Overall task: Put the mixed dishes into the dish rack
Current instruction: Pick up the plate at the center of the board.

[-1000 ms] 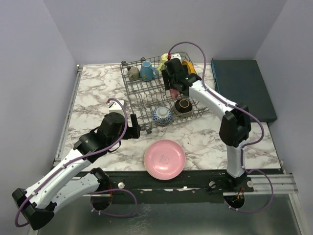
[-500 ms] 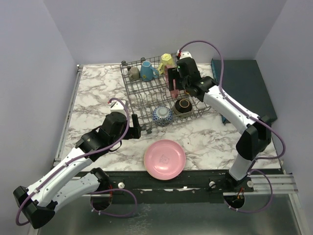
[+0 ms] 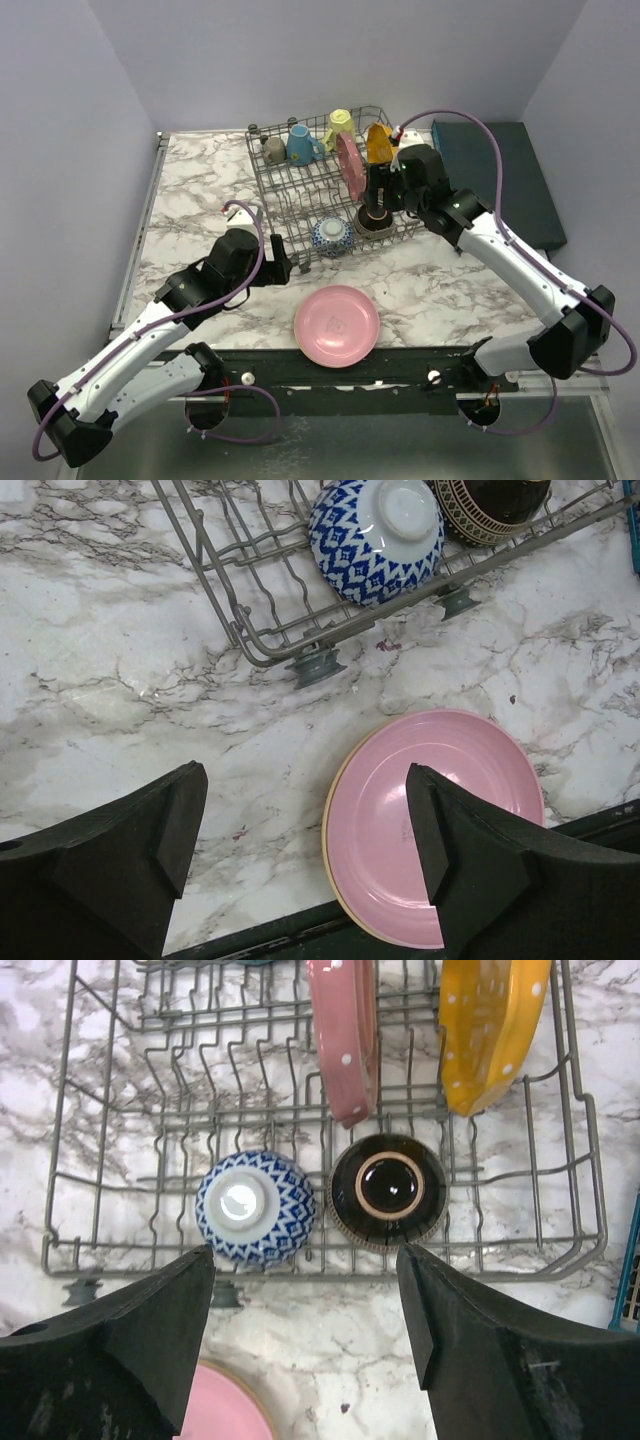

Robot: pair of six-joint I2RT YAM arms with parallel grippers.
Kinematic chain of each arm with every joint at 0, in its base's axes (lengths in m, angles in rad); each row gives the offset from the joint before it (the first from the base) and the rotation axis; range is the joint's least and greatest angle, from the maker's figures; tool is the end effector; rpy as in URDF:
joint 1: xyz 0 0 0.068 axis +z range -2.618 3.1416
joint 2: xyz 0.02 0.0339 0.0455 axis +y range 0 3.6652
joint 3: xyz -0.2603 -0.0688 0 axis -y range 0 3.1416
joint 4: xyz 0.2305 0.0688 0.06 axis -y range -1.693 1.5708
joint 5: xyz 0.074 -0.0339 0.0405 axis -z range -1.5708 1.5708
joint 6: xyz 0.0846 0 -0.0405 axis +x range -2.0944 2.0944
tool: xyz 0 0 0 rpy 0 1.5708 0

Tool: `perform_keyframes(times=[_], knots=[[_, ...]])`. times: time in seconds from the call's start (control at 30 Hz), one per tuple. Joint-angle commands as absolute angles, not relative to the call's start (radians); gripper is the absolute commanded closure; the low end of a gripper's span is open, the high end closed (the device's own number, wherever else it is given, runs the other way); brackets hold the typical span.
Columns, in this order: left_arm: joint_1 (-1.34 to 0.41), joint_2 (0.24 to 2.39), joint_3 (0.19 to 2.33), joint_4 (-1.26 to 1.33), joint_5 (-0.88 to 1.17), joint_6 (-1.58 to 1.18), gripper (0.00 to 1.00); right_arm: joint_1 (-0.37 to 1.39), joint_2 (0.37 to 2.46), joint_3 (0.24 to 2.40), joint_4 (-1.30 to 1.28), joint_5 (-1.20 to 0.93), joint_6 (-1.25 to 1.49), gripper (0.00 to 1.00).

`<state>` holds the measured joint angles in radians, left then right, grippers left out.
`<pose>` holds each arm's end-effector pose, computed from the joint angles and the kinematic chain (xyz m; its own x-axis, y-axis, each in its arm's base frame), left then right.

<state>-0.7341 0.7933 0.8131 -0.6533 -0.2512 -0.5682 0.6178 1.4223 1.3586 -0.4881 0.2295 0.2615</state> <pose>0.1569 -0.1132 0.2712 -0.6396 -0.1249 -0.7585 0.1851 0.9327 -0.3097 0.2952 0.1862 0.3342 -0.5178 -0.0591 -0.8535 -0.2819 0.9537 0.1050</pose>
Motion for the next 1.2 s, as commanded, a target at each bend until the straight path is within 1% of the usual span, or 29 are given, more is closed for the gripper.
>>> perform_keyframes(times=[0.0, 0.17, 0.47, 0.6, 0.77, 0.93, 1.17], knots=[[-0.732, 0.814, 0.809, -0.658, -0.206, -0.594, 0.13, 0.616, 1.318, 1.294, -0.508, 0.145, 0.275, 0.22], [-0.731, 0.861, 0.81, -0.654, -0.169, -0.659, 0.17, 0.617, 1.254, 1.251, -0.574, 0.137, 0.279, 0.25], [-0.732, 0.886, 0.793, -0.657, -0.124, -0.738, 0.22, 0.617, 1.123, 1.103, -0.628, 0.031, 0.309, 0.29], [-0.732, 0.92, 0.769, -0.655, -0.089, -0.788, 0.28, 0.616, 1.08, 1.054, -0.659, 0.009, 0.34, 0.32], [-0.735, 0.949, 0.733, -0.654, -0.064, -0.838, 0.36, 0.616, 1.039, 0.971, -0.655, -0.094, 0.393, 0.37], [-0.738, 0.946, 0.688, -0.653, -0.049, -0.882, 0.39, 0.617, 1.013, 0.886, -0.643, -0.171, 0.442, 0.41], [-0.746, 0.95, 0.608, -0.607, -0.005, -0.96, 0.41, 0.616, 0.998, 0.797, -0.602, -0.26, 0.479, 0.42]])
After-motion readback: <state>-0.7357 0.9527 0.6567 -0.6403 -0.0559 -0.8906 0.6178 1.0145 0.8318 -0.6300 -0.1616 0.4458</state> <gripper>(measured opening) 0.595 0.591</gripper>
